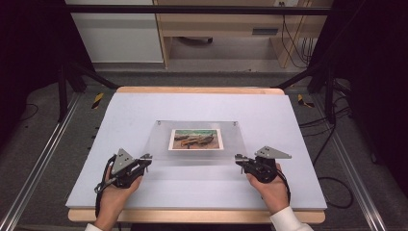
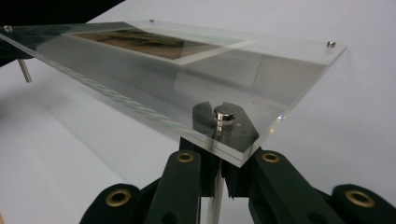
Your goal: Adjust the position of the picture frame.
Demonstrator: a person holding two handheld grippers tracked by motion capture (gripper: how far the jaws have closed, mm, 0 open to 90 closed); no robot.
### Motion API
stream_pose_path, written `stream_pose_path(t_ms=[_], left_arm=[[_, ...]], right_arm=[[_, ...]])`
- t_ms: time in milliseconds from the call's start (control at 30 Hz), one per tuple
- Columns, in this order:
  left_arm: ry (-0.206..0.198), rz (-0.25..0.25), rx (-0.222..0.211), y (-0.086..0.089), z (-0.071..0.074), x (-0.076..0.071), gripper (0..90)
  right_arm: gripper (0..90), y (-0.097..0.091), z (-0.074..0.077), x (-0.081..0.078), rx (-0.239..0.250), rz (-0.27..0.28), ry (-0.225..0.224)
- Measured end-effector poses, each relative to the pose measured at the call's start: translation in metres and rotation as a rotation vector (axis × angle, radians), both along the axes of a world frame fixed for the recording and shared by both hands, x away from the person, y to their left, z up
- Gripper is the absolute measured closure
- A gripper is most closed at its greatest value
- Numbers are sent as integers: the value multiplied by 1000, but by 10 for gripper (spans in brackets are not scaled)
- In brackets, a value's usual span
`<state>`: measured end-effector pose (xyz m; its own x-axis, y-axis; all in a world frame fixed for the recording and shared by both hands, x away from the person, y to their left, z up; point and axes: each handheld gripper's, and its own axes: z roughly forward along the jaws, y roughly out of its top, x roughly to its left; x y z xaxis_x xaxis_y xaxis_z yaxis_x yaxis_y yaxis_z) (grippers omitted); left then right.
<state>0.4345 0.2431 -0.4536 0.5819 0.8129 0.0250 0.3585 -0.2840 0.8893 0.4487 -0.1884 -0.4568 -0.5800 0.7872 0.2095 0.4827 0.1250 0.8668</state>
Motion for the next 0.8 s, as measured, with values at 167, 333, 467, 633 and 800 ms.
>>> stream_pose_path(t_ms=[167,333,467,633,800], left_arm=[[43,-1,6,0,-6,-1,818],[63,-5,26,0,-10,-2,819],[87,-5,37,0,-12,-2,820],[120,-9,63,-1,-16,-2,815],[113,-8,57,2,-14,-4,736]], right_arm=[[847,1,-6,-2,-26,10,34],[843,0,-10,-3,-44,19,52],[834,0,-14,-3,-52,29,71],[801,-1,-17,-4,-71,26,107],[699,-5,-17,-6,-68,25,122]])
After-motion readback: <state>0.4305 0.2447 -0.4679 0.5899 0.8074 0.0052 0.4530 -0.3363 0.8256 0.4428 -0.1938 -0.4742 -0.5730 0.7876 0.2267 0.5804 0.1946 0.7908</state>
